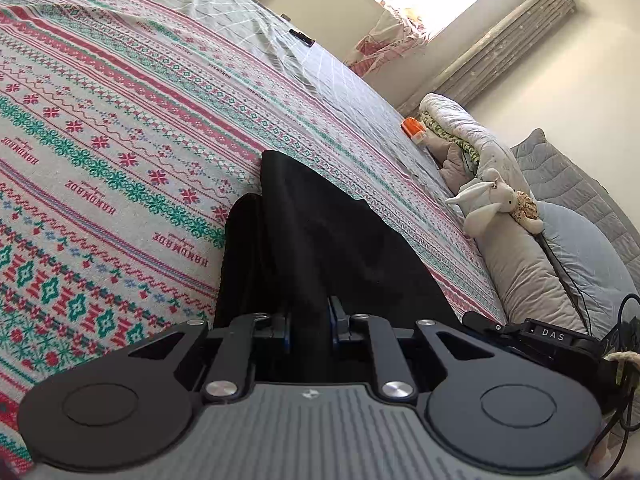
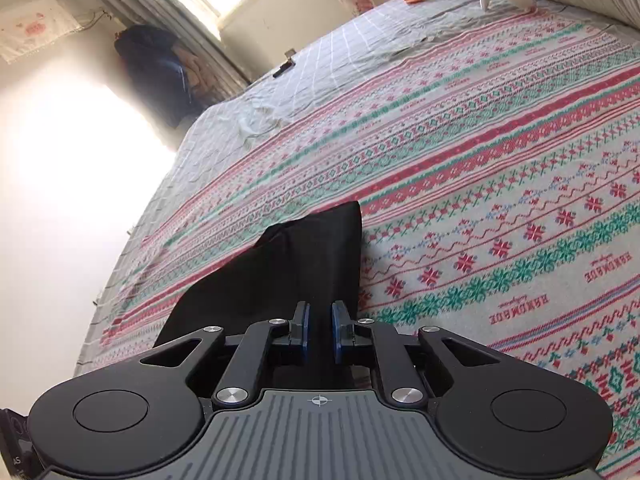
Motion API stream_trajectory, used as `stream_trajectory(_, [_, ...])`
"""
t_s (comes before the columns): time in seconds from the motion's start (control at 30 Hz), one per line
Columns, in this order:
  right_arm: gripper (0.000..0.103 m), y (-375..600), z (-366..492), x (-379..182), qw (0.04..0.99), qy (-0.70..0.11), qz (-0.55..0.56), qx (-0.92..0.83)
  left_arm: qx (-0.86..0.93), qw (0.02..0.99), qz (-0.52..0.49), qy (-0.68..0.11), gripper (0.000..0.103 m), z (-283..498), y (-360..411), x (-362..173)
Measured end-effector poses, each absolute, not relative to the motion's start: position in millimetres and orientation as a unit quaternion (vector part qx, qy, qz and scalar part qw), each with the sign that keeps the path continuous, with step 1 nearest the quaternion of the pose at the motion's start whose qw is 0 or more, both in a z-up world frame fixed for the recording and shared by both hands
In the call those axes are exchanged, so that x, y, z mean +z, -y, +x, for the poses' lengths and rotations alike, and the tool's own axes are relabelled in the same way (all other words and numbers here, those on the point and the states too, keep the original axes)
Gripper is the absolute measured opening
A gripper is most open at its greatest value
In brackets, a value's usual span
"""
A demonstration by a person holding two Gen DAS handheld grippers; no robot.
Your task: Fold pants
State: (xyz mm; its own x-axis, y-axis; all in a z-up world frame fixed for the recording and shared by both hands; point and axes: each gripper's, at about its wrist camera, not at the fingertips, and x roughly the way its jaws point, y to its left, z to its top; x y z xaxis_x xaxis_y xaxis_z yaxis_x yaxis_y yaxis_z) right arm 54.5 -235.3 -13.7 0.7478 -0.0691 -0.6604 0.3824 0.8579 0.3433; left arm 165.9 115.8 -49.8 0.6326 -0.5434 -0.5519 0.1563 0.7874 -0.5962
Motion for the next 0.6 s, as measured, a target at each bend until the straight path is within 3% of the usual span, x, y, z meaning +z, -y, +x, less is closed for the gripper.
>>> stream_trajectory(0.17, [0.015, 244.7, 53.2, -5.8, 0.914, -0.318, 0.214, -0.136, -0.148, 0.892, -0.205, -0.375, 0.038, 171.8, -103.2, -42.4])
stream_trajectory(0.4, [0.017, 219.5, 50.7, -8.2, 0.912, -0.362, 0.164, -0.097, -0.126, 0.925, -0.152, -0.326, 0.039, 152.6, -107.9, -15.3])
stream_trajectory(0.6, [0.017, 195.6, 44.7, -21.3, 0.894, -0.423, 0.121, -0.086, -0.116, 0.917, -0.070, -0.375, 0.039, 146.0, -87.1, -24.7])
